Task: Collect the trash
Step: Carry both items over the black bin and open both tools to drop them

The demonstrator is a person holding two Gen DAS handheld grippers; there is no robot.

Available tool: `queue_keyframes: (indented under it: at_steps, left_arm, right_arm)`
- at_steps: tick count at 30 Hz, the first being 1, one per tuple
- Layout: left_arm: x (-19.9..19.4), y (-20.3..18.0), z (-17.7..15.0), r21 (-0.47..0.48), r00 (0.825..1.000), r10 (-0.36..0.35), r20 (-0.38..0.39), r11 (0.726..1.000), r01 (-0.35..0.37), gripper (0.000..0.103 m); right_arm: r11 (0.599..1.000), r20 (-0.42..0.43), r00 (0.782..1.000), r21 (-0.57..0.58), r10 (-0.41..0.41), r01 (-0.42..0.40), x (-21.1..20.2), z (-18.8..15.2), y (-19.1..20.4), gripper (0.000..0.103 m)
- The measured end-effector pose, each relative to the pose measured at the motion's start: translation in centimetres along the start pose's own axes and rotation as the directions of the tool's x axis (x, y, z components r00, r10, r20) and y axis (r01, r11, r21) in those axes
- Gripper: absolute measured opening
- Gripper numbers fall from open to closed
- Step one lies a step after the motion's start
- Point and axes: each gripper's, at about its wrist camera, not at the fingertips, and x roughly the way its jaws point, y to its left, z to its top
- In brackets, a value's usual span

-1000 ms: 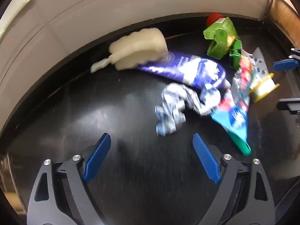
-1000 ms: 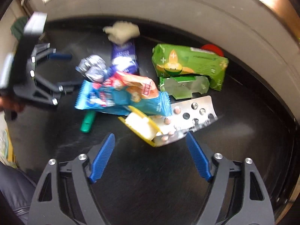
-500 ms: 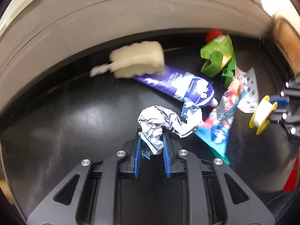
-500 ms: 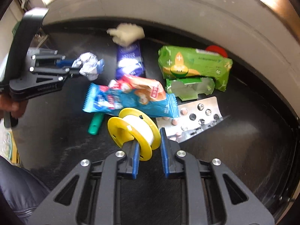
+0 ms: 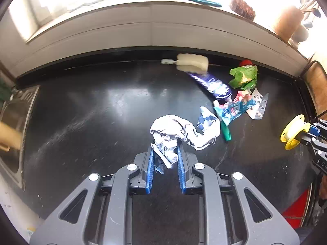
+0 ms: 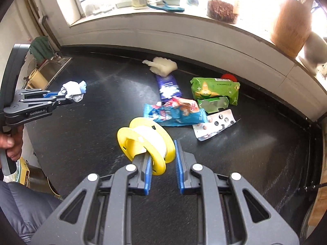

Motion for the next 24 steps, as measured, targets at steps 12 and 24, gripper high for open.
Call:
queue_keyframes:
  at_steps: [12, 24]
  left_arm:
    - [-5.4, 2.8, -5.8, -0.077, 0.991, 0.113, 0.069, 0.991, -0.107, 0.02]
    - [-11.1, 12.7, -16.5, -0.366, 0.955, 0.293, 0.053, 0.895, -0.254, 0.02]
  right_arm:
    - [0.999, 0.029, 0.999, -0.045, 0.028, -0.027, -1.7, -0.7, 5.6, 0.02]
    - [0.939, -0.038, 0.978, -0.274, 0.207, -0.209, 0.5, 0.6, 21.6, 0.02]
